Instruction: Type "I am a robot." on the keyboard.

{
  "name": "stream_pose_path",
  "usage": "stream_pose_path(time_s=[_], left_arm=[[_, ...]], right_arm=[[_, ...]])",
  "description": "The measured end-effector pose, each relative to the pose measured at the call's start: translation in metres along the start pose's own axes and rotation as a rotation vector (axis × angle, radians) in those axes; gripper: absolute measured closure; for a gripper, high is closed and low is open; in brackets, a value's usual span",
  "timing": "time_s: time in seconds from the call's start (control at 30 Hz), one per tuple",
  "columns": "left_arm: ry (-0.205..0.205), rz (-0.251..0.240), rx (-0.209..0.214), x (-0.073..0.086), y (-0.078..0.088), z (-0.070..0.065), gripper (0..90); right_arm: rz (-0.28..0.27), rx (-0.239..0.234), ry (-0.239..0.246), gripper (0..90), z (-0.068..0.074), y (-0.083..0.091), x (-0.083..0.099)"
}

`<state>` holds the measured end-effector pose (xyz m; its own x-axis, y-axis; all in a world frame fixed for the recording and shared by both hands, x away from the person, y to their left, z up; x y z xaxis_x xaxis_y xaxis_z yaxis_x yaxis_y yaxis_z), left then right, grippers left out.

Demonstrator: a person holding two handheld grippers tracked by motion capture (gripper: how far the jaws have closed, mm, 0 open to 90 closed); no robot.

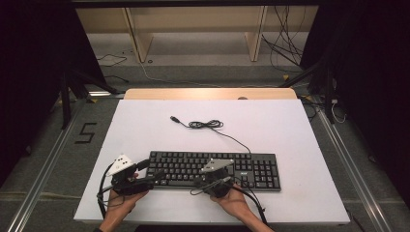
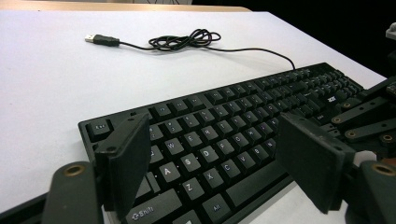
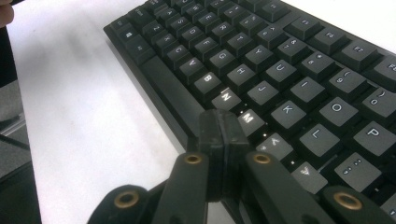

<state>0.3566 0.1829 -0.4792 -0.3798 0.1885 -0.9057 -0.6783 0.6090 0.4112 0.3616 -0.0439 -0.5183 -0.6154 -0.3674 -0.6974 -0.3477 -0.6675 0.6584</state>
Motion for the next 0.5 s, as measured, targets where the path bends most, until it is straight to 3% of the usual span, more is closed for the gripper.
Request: stream_pose_path(time_s=[0.3,0.5], left_arm=[[0.002,-0.001,-0.003,0.0,-0.0003,0.0004,26.2],[0.003,-0.002,-0.004,0.0,0.0,0.0013,26.3]], right_arm=[[-0.004,0.0,-0.009,90.0,-0.0005,0.0005,-0.0002],[-0.039,-0.045,-0.035,85.5,-0.0006,0.006,-0.0037]])
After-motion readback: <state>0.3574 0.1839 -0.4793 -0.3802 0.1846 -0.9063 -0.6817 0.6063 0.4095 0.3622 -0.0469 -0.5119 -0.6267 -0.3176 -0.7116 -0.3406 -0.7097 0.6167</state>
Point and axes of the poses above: each handheld gripper's, and its own axes: y roughly backward along the jaws, x roughly out of its underside, z roughly to its left, the point moved 5 cm from there along -y, roughly forward along the jaws, and after that the axes turned 9 degrees about -y, right-handed, at the moved point
